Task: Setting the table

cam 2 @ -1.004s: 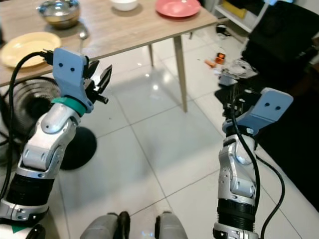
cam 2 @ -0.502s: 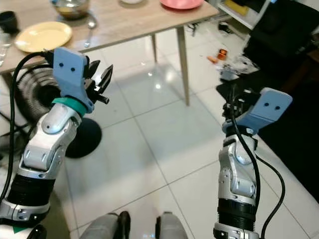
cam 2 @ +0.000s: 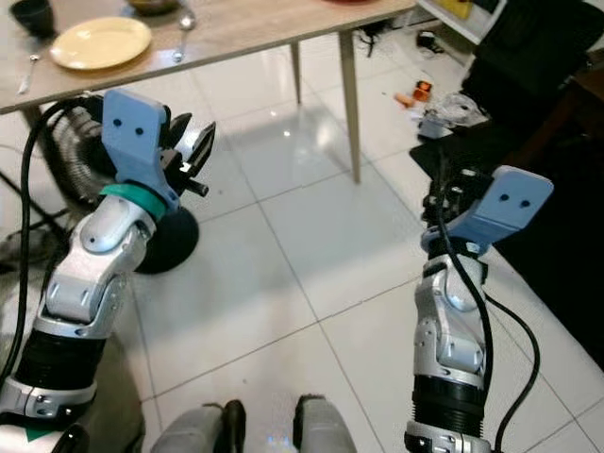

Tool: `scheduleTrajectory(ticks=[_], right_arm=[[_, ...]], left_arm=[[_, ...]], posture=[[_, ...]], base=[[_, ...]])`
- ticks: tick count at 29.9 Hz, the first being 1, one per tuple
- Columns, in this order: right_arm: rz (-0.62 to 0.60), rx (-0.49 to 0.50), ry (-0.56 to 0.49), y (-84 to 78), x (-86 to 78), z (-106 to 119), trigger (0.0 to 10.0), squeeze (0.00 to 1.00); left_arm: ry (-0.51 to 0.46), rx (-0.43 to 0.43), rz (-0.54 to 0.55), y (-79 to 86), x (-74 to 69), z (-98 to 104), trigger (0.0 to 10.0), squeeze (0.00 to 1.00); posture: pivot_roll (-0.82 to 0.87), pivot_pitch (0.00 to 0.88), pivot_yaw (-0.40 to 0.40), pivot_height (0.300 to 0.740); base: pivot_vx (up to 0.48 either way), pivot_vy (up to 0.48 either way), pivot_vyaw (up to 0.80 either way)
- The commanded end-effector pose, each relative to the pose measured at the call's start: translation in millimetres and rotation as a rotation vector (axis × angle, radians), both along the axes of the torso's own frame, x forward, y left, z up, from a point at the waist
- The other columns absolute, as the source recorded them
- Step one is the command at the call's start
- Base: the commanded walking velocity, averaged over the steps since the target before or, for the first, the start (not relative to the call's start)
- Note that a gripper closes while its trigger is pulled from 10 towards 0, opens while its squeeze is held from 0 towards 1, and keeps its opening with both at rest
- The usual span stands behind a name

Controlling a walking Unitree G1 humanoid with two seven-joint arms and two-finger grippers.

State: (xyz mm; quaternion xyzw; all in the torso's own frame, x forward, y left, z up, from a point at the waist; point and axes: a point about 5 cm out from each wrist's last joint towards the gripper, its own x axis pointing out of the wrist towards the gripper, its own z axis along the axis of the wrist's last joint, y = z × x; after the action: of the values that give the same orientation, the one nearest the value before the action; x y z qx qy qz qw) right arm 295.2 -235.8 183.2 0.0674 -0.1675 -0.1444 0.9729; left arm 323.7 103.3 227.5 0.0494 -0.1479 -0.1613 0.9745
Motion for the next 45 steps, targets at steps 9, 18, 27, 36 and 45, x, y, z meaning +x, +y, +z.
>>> scheduleTrajectory(ticks=[9, 18, 27, 36, 45], right_arm=[[-0.006, 0.007, 0.009, -0.3, -0.6, -3.0, 10.0, 0.00], [-0.005, 0.008, 0.015, 0.0, -0.9, -3.6, 10.0, 0.00], [-0.005, 0.017, 0.021, 0.5, -1.5, -4.2, 10.0, 0.00], [-0.005, 0.018, 0.022, 0.8, -1.5, -4.6, 10.0, 0.00], [-0.008, 0.020, 0.024, 0.1, -1.7, -5.0, 10.0, 0.00]], left_arm=[[0.022, 0.014, 0.002, -0.3, 0.1, -7.1, 10.0, 0.00], [0.024, 0.008, 0.004, -0.6, 0.3, -7.1, 10.0, 0.00], [0.076, -0.059, 0.006, -0.2, 2.4, -8.3, 10.0, 0.00], [0.093, -0.074, 0.006, -0.3, 3.4, -8.6, 10.0, 0.00], [0.100, -0.067, 0.005, -1.4, 3.6, -9.3, 10.0, 0.00]], posture=[[-0.03, 0.023, 0.116, 0.740], [-0.03, 0.026, 0.118, 0.740], [-0.03, 0.030, 0.118, 0.740], [-0.03, 0.032, 0.119, 0.740], [-0.03, 0.033, 0.119, 0.740]], base=[[-0.292, 0.000, 0.00], [-0.130, 0.000, 0.00], [0.000, 0.000, -0.80], [0.000, 0.000, -0.80], [0.000, 0.000, -0.80]])
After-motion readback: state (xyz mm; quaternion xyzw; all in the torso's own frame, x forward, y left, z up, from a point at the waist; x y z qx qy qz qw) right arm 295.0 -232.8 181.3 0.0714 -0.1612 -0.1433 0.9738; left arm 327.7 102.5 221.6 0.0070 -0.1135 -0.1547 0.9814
